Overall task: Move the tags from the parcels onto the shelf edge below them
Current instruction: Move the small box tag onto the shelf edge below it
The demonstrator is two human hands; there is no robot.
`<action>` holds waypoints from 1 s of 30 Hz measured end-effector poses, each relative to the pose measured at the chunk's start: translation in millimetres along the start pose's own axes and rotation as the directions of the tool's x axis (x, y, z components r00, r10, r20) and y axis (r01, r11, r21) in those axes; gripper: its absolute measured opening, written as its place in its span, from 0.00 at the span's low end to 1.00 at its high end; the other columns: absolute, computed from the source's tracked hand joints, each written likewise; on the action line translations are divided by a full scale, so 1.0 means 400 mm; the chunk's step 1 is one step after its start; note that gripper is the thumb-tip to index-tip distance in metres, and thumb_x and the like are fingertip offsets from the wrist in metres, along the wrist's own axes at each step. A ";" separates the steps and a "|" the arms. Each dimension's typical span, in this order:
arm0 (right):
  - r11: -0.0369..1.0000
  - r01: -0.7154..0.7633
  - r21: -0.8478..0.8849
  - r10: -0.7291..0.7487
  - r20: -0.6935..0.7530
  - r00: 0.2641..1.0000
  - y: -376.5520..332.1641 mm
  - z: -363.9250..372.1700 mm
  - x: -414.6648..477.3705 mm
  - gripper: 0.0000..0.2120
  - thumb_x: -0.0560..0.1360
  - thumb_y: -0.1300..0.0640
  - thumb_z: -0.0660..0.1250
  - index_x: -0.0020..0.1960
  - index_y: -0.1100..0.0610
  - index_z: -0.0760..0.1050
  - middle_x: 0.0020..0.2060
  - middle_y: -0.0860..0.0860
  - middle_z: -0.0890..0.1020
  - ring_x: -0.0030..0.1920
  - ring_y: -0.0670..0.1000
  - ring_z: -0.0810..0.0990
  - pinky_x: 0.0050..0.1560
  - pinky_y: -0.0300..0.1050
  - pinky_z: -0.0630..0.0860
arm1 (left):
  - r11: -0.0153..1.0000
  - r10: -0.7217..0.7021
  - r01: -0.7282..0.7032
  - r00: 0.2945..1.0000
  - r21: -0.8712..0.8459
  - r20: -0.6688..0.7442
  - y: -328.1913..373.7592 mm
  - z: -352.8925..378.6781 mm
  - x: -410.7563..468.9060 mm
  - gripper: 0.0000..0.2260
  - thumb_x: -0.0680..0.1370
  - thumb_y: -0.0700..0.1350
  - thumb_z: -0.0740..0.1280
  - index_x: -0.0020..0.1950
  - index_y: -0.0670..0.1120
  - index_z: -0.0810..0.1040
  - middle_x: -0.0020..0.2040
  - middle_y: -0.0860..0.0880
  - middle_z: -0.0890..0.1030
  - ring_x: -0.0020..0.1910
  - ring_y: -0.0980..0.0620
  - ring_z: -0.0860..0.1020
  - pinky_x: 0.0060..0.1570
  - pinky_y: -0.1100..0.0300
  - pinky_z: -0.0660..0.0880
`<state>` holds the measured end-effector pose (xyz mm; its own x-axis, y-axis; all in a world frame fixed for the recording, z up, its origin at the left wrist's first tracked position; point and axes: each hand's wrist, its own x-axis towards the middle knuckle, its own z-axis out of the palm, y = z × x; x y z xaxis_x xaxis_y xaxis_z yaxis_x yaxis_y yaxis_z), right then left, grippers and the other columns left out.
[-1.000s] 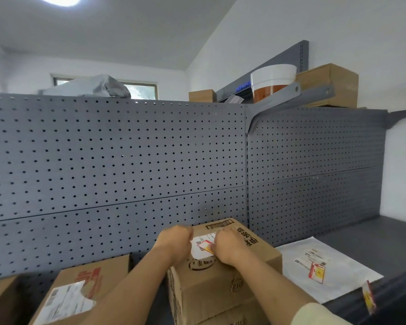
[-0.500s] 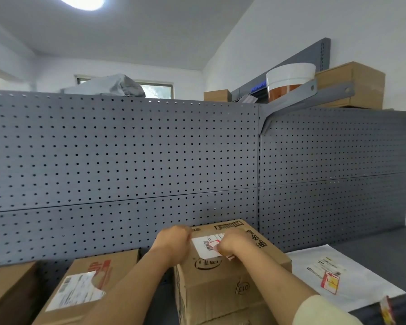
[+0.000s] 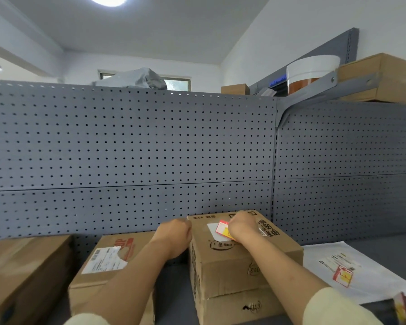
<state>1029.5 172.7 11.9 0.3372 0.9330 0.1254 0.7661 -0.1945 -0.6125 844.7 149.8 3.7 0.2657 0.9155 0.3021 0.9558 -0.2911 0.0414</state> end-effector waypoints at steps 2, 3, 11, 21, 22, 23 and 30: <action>0.995 0.085 0.043 -0.085 0.008 0.996 -0.020 0.004 -0.035 0.08 0.76 0.66 0.61 0.52 0.59 0.74 0.49 0.57 0.78 0.45 0.55 0.78 0.40 0.46 0.73 | 1.000 -0.011 0.011 1.000 0.004 -0.011 -0.012 -0.012 -0.027 0.11 0.83 0.48 0.53 0.50 0.46 0.74 0.47 0.48 0.76 0.43 0.48 0.75 0.43 0.56 0.71; 0.988 0.136 0.067 -0.138 0.021 0.990 -0.030 0.006 -0.054 0.10 0.75 0.67 0.62 0.55 0.60 0.75 0.52 0.57 0.78 0.50 0.56 0.78 0.46 0.48 0.76 | 1.000 -0.013 0.013 1.000 0.014 -0.010 -0.020 -0.019 -0.041 0.10 0.83 0.47 0.54 0.50 0.47 0.73 0.48 0.48 0.76 0.43 0.48 0.75 0.43 0.56 0.70; 0.860 0.476 0.182 -0.492 0.055 0.869 -0.145 0.078 -0.217 0.13 0.76 0.66 0.60 0.52 0.52 0.79 0.54 0.52 0.81 0.52 0.51 0.78 0.50 0.44 0.75 | 0.996 -0.082 0.084 0.996 0.031 -0.046 -0.145 -0.099 -0.180 0.11 0.82 0.44 0.56 0.58 0.45 0.76 0.57 0.46 0.79 0.53 0.46 0.79 0.52 0.54 0.75; 0.855 0.479 0.198 -0.512 0.182 0.840 -0.196 0.282 -0.452 0.11 0.75 0.66 0.64 0.51 0.53 0.80 0.47 0.50 0.82 0.49 0.49 0.80 0.50 0.46 0.79 | 0.982 -0.186 0.188 0.979 -0.017 0.077 -0.287 -0.072 -0.415 0.14 0.81 0.42 0.57 0.64 0.47 0.76 0.62 0.46 0.79 0.56 0.45 0.79 0.55 0.53 0.75; 0.855 0.481 0.195 -0.514 0.199 0.834 -0.190 0.300 -0.470 0.11 0.75 0.66 0.65 0.51 0.54 0.80 0.47 0.50 0.82 0.50 0.49 0.80 0.50 0.45 0.79 | 0.980 -0.194 0.197 0.977 -0.028 0.092 -0.293 -0.063 -0.434 0.14 0.80 0.42 0.57 0.64 0.47 0.76 0.62 0.46 0.79 0.56 0.45 0.79 0.55 0.53 0.75; 0.854 0.484 0.191 -0.518 0.216 0.828 -0.184 0.317 -0.487 0.11 0.74 0.66 0.65 0.51 0.54 0.80 0.46 0.50 0.82 0.50 0.50 0.80 0.50 0.45 0.78 | 0.977 -0.204 0.210 0.973 -0.046 0.107 -0.298 -0.052 -0.450 0.14 0.80 0.41 0.57 0.63 0.47 0.76 0.61 0.46 0.79 0.55 0.46 0.79 0.55 0.53 0.76; 0.853 0.495 0.165 -0.522 0.283 0.804 -0.118 0.389 -0.528 0.10 0.74 0.66 0.65 0.45 0.52 0.78 0.39 0.46 0.78 0.45 0.50 0.79 0.45 0.44 0.77 | 0.956 -0.262 0.284 0.941 -0.075 0.215 -0.294 0.022 -0.540 0.13 0.79 0.41 0.58 0.61 0.46 0.76 0.59 0.46 0.80 0.56 0.44 0.79 0.56 0.53 0.74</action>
<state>837.0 31.7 -107.2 -0.2838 0.9379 0.1994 0.7302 0.3462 -0.5890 675.9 -11.3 -74.8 0.0264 0.9973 0.0684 0.9797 -0.0394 0.1965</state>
